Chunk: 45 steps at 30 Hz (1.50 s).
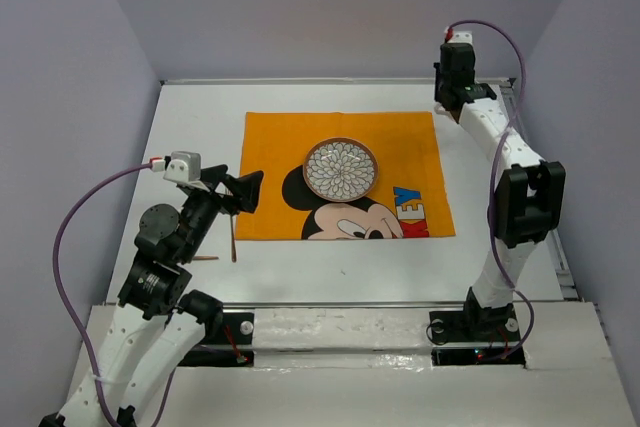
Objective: Set the dinner table for one person
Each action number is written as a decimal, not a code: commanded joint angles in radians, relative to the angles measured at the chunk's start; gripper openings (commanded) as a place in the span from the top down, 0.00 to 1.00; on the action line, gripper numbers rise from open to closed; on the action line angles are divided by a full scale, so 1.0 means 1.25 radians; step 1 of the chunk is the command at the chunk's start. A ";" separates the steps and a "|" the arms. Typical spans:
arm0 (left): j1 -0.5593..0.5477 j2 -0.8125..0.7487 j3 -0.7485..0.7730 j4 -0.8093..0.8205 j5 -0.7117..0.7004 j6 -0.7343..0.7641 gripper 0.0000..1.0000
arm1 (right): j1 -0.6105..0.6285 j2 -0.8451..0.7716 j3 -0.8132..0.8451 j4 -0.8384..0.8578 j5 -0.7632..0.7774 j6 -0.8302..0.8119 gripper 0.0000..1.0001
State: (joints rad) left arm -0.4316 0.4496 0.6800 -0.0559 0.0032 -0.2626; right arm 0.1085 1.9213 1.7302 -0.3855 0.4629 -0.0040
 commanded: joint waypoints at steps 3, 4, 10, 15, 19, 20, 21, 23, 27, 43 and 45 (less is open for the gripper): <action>0.024 0.005 -0.009 0.039 0.028 0.009 0.01 | 0.079 -0.073 -0.018 0.108 -0.135 0.001 1.00; 0.027 0.008 -0.009 0.039 0.032 0.009 0.01 | 0.086 -0.060 -0.015 0.106 -0.136 -0.005 1.00; 0.053 0.011 -0.010 0.039 0.045 0.005 0.01 | 0.111 -0.020 0.020 0.084 -0.149 -0.027 1.00; 0.061 0.017 -0.010 0.039 0.055 0.006 0.01 | 0.118 0.016 0.038 0.069 -0.151 -0.034 1.00; 0.062 0.023 -0.010 0.039 0.059 0.005 0.01 | 0.125 0.036 0.041 0.068 -0.160 -0.031 1.00; 0.062 0.022 -0.010 0.040 0.059 0.005 0.01 | 0.125 0.039 0.039 0.067 -0.160 -0.028 1.00; 0.062 0.022 -0.010 0.039 0.061 0.005 0.01 | 0.125 0.042 0.041 0.068 -0.160 -0.027 1.00; 0.062 0.022 -0.011 0.039 0.062 0.003 0.01 | 0.125 0.053 0.045 0.067 -0.156 -0.029 1.00; 0.063 0.022 -0.011 0.039 0.064 0.003 0.01 | 0.125 0.066 0.060 0.065 -0.158 -0.026 1.00; 0.064 0.023 -0.011 0.039 0.066 0.000 0.01 | 0.125 0.120 0.082 0.063 -0.153 -0.018 1.00; 0.067 0.023 -0.011 0.039 0.067 0.001 0.01 | 0.125 0.117 0.081 0.062 -0.138 -0.014 0.89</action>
State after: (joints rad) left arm -0.3576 0.4751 0.6769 -0.0494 0.0643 -0.2668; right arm 0.2569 2.0930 1.7683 -0.3752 0.2508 -0.0097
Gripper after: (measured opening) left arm 0.989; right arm 0.056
